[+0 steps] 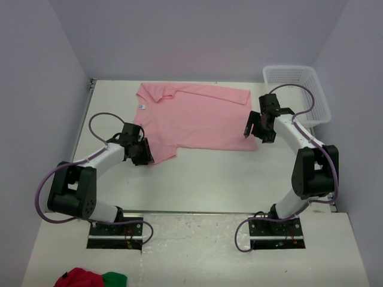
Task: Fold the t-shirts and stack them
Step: Flatten out the tshirt
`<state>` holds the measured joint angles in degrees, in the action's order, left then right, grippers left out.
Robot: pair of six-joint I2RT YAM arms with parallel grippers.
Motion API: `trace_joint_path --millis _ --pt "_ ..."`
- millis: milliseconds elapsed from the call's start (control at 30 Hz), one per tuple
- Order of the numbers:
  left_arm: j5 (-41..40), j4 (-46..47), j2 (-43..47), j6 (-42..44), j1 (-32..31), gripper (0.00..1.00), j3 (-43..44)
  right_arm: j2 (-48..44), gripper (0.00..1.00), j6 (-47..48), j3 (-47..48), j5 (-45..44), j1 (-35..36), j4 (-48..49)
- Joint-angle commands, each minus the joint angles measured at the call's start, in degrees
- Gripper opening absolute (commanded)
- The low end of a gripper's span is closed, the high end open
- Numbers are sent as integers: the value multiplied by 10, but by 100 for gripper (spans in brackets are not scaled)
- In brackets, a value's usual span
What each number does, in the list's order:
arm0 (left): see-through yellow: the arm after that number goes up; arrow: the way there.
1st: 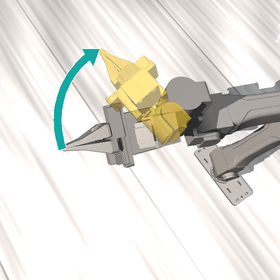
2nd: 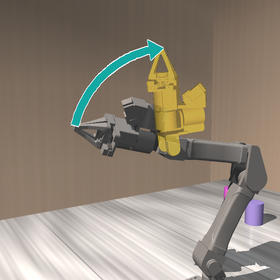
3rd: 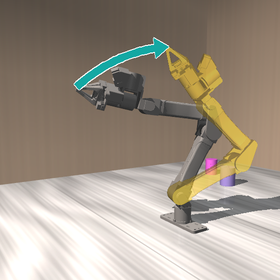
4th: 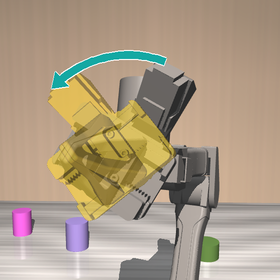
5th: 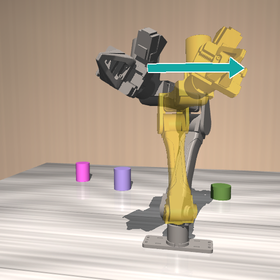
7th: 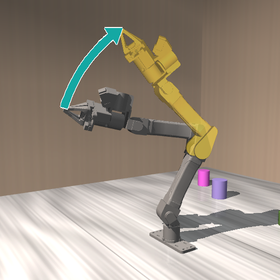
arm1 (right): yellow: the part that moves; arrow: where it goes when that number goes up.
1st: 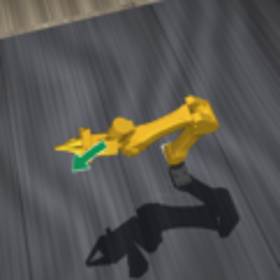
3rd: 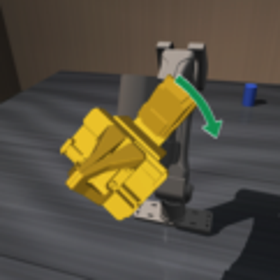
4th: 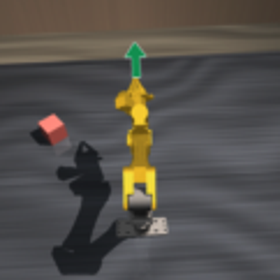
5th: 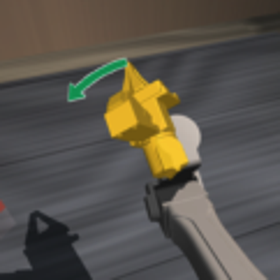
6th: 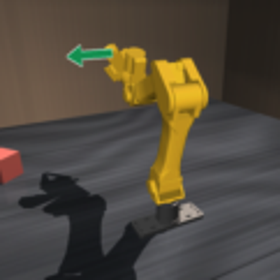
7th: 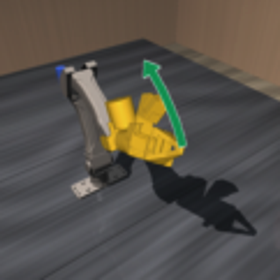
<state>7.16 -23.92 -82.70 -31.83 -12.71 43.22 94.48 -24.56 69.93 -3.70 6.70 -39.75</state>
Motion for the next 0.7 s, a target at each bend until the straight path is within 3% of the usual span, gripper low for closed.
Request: trace_joint_path --millis 0,167,300,667 --pt "39 26 -4 -3 4 37 -27 -25 76 -10 10 -7 0 -2" --pt "50 38 -4 -6 4 34 -50 -28 75 -11 4 -3 -1 5" --pt "44 37 7 -9 4 19 -58 -26 75 -11 2 -3 -1 5" --pt "18 8 20 -6 4 15 -27 -32 75 -4 2 -4 0 5"
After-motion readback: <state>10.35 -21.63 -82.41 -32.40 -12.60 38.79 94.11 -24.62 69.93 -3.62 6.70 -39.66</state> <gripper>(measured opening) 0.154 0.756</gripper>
